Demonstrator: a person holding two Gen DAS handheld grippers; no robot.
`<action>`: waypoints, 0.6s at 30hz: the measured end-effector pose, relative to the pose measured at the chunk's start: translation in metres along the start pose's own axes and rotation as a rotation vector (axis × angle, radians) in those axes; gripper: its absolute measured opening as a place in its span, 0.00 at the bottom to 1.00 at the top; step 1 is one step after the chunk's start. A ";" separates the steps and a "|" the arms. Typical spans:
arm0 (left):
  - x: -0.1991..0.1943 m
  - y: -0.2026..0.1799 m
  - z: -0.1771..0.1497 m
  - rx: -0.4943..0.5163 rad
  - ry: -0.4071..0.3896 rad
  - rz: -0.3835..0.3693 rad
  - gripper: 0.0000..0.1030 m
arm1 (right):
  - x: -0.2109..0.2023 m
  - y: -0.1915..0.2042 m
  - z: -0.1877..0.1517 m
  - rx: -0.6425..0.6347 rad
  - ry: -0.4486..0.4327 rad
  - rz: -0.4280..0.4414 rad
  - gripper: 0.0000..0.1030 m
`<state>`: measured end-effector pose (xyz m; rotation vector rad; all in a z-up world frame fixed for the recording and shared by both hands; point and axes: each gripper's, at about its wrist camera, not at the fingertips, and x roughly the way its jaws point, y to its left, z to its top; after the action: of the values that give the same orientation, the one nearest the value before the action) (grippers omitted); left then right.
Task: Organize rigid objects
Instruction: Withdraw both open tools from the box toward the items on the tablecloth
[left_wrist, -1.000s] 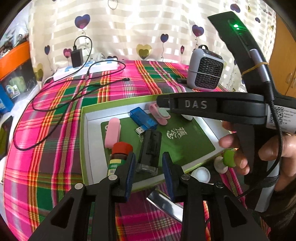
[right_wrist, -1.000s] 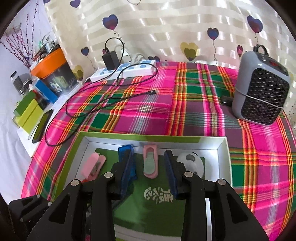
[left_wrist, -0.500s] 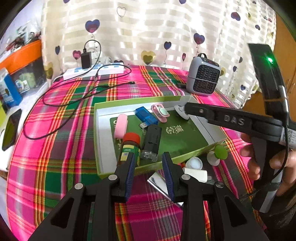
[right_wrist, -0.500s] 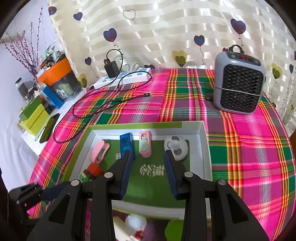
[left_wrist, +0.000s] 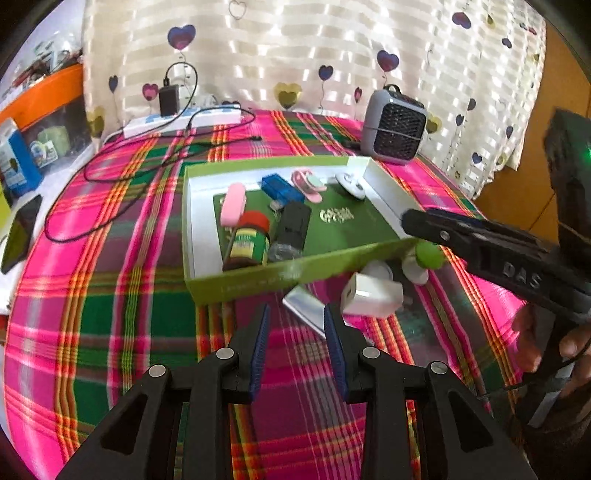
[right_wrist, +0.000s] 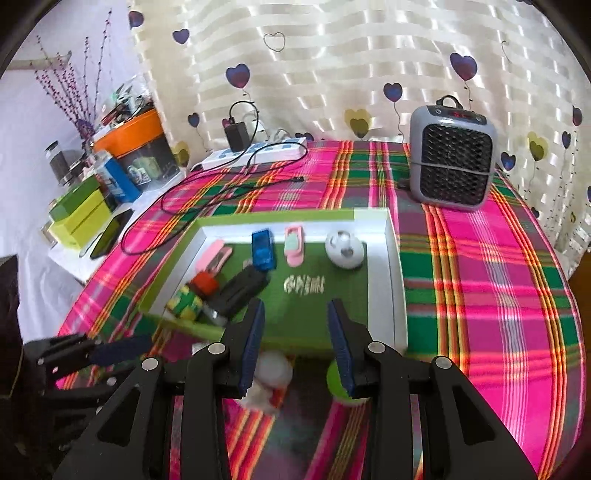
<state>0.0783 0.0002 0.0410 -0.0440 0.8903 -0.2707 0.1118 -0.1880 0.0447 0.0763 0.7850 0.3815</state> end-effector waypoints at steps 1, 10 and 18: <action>0.001 0.001 -0.002 -0.011 0.004 -0.003 0.28 | -0.003 -0.001 -0.005 0.006 0.000 0.000 0.36; 0.004 0.011 -0.017 -0.069 0.030 -0.029 0.28 | -0.023 0.016 -0.041 -0.060 -0.002 0.063 0.36; 0.005 0.016 -0.025 -0.103 0.045 -0.046 0.28 | -0.002 0.045 -0.064 -0.105 0.074 0.160 0.36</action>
<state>0.0659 0.0163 0.0188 -0.1542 0.9488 -0.2692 0.0522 -0.1513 0.0103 0.0271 0.8327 0.5788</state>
